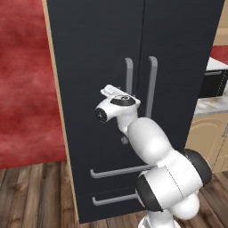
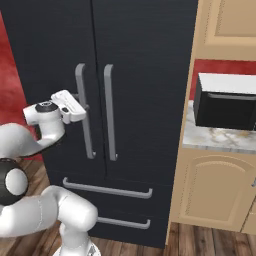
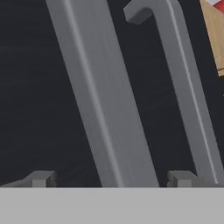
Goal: Place the fish on the counter behind the older fish on the same shelf of the fridge to maintain FIFO order. Close the fridge door when finished.
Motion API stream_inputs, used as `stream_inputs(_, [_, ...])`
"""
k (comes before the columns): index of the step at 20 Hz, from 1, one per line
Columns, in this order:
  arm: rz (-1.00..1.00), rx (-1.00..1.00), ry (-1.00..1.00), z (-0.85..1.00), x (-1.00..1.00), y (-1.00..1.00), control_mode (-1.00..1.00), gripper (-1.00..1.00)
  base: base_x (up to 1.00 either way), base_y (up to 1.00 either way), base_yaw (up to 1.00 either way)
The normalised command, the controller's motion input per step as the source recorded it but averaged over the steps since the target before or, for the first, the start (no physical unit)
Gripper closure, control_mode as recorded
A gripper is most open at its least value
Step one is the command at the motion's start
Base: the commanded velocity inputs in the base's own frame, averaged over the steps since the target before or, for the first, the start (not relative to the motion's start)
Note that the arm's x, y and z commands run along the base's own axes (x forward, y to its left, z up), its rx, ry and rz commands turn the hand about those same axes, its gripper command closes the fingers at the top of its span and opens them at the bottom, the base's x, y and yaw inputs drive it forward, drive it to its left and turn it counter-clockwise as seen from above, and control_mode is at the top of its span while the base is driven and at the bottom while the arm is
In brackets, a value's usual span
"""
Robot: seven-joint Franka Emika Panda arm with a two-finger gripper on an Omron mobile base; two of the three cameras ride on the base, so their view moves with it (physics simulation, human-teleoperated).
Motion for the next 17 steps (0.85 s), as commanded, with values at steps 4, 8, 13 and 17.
stream_inputs(4, [0.00, 0.00, 0.00, 0.04, 0.72, 0.00, -1.00, -1.00, 0.00, 0.00, 0.00])
stream_inputs(8, [0.00, 0.00, 0.00, 0.03, 0.77, 0.00, -1.00, -1.00, 0.00, 0.00, 0.00])
stream_inputs(13, [0.00, 0.01, 0.00, 0.00, 0.73, 0.00, -1.00, -1.00, 0.00, 0.00, 0.00])
stream_inputs(17, [0.00, 0.01, 0.00, 0.00, 0.57, 0.00, -1.00, -1.00, 0.00, 0.00, 0.00])
